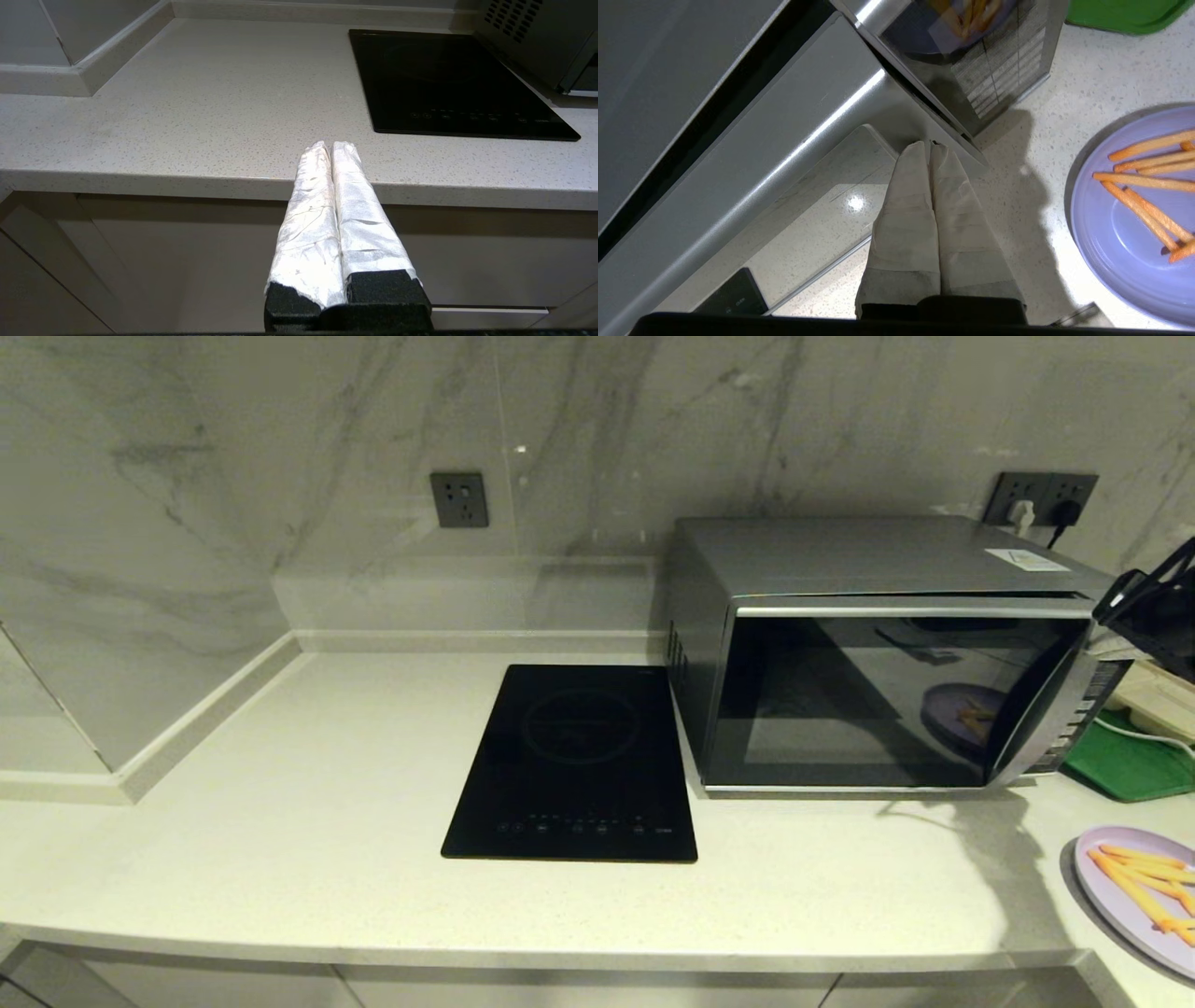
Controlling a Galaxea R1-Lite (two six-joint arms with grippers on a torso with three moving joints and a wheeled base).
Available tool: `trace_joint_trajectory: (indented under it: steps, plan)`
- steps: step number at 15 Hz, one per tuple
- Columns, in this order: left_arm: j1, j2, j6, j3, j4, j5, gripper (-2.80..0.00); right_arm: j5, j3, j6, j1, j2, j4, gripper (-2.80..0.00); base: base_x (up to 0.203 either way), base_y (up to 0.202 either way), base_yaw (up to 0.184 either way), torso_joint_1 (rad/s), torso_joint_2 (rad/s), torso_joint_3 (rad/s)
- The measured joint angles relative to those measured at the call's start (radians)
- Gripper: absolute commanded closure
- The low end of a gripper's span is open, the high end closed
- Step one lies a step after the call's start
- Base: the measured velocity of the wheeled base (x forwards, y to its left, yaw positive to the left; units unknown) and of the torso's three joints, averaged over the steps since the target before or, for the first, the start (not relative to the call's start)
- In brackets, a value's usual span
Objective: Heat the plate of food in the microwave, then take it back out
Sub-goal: Close the microwave oven
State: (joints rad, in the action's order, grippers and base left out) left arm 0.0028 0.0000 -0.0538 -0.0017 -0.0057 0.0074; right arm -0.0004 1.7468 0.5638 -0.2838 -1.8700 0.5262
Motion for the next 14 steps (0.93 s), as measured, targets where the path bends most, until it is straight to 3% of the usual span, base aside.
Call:
trace_joint_trajectory:
  steps: [10,14]
  plan:
    - [0.0,0.0,0.0,0.0,0.0,0.0,0.0,0.1,0.056,-0.03,0.0,-0.032,-0.007,0.0,0.0,0.0,0.0,0.0,0.0,0.0]
    - [0.0,0.0,-0.001,0.0,0.0,0.0,0.0,0.103,0.06,-0.029,0.001,-0.029,-0.001,0.0,0.0,0.0,0.0,0.0,0.0,0.0]
